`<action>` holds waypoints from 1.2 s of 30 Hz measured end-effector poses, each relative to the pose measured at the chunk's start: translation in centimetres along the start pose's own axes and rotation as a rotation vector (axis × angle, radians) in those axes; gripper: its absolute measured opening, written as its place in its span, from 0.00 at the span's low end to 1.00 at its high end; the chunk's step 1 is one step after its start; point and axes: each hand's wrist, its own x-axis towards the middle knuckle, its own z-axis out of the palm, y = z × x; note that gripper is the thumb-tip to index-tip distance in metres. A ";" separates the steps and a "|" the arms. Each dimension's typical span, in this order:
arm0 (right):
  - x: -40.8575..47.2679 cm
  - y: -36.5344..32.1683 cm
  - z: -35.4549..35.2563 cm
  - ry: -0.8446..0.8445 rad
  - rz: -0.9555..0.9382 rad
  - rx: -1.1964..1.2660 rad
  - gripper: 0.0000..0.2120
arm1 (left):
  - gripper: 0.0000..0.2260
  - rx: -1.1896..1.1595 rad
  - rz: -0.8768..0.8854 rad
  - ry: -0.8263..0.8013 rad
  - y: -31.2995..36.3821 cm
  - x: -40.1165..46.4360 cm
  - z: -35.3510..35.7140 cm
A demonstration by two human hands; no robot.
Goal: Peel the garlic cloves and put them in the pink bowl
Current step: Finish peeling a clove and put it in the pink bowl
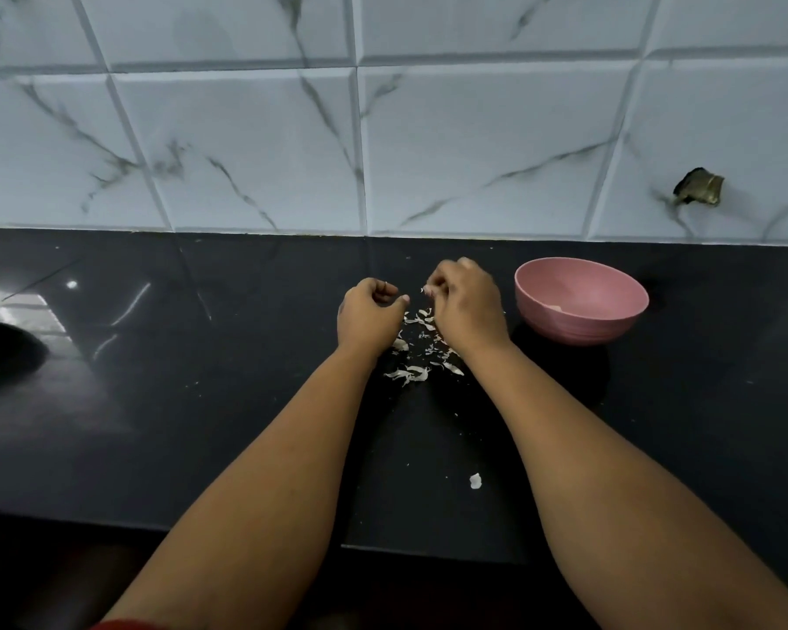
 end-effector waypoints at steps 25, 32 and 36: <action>0.1 0.4 0.5 -0.130 0.557 1.156 0.07 | 0.04 -0.341 0.046 -0.120 0.9 -0.6 0.7; 0.1 0.4 0.2 -0.167 0.507 1.187 0.07 | 0.03 -0.485 0.006 -0.166 0.8 -0.5 0.6; 0.1 0.4 0.1 -0.192 0.542 1.265 0.07 | 0.04 -0.460 0.018 -0.174 0.8 -0.3 0.7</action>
